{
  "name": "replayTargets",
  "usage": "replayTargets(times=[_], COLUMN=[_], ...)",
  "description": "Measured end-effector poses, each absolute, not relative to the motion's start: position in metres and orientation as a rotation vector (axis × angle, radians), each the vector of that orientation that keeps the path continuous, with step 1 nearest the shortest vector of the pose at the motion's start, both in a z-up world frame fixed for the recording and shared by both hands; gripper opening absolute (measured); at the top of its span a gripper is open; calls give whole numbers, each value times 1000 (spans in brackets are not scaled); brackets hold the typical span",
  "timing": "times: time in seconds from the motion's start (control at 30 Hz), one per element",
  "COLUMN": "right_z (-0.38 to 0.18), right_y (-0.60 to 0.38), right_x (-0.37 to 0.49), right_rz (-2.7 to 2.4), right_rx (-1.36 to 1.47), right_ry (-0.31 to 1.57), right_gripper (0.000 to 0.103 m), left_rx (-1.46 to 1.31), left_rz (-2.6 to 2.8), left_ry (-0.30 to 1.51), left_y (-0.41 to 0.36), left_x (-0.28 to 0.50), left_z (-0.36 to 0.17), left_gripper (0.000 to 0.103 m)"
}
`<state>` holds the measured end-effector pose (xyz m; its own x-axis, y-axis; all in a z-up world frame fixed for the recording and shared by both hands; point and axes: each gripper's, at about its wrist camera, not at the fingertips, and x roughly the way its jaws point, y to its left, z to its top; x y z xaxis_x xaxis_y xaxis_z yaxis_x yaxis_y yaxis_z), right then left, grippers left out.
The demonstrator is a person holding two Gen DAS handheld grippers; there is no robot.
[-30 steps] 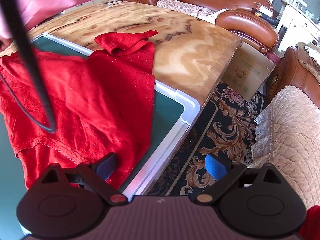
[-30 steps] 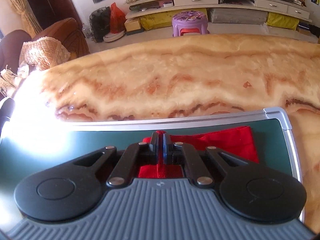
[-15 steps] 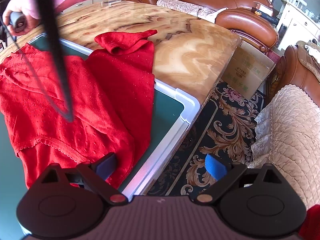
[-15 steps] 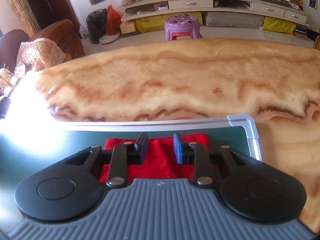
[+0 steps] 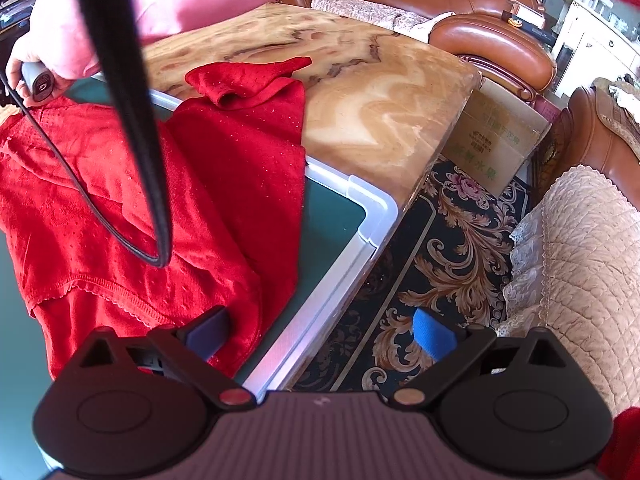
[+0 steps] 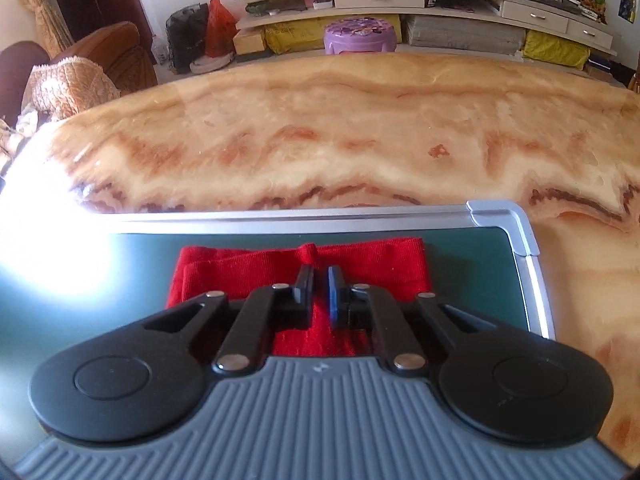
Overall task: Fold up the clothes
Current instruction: 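Grasp the garment's side edge with the right gripper and lift it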
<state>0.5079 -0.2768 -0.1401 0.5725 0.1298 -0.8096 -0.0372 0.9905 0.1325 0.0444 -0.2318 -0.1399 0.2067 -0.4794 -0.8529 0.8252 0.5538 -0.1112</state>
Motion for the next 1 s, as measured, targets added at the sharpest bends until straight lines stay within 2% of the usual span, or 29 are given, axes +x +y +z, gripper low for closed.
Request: replayTargets(times=[0.03, 0.13, 0.3, 0.37, 0.43, 0.67, 0.8, 1.0], right_z=[-136, -116, -67, -57, -54, -89, -126, -163], right_y=[-278, -299, -369, -403, -440, -513, -564, -577], right_x=[506, 488, 393, 344, 295, 197, 161, 140], right_rz=[82, 93, 169, 129, 42, -124, -266, -250], right_rx=[87, 124, 224, 221, 212, 168, 620, 901], right_ry=[962, 943, 888, 880, 890, 1006, 1014, 907], right_gripper=[20, 21, 22, 33, 35, 35, 35, 35], left_rx=[410, 412, 409, 407, 417, 455, 449, 473], left_rz=[-944, -943, -953, -952, -950, -947, -945, -945], left_ry=[999, 997, 989, 987, 981, 962, 964, 957], left_y=[-232, -232, -230, -230, -230, -232, -232, -234], left_x=[45, 45, 45, 45, 43, 38, 38, 36], left_z=[-140, -140, -141, -141, -141, -142, -141, -143], left_gripper=[100, 100, 100, 100, 100, 100, 101, 102])
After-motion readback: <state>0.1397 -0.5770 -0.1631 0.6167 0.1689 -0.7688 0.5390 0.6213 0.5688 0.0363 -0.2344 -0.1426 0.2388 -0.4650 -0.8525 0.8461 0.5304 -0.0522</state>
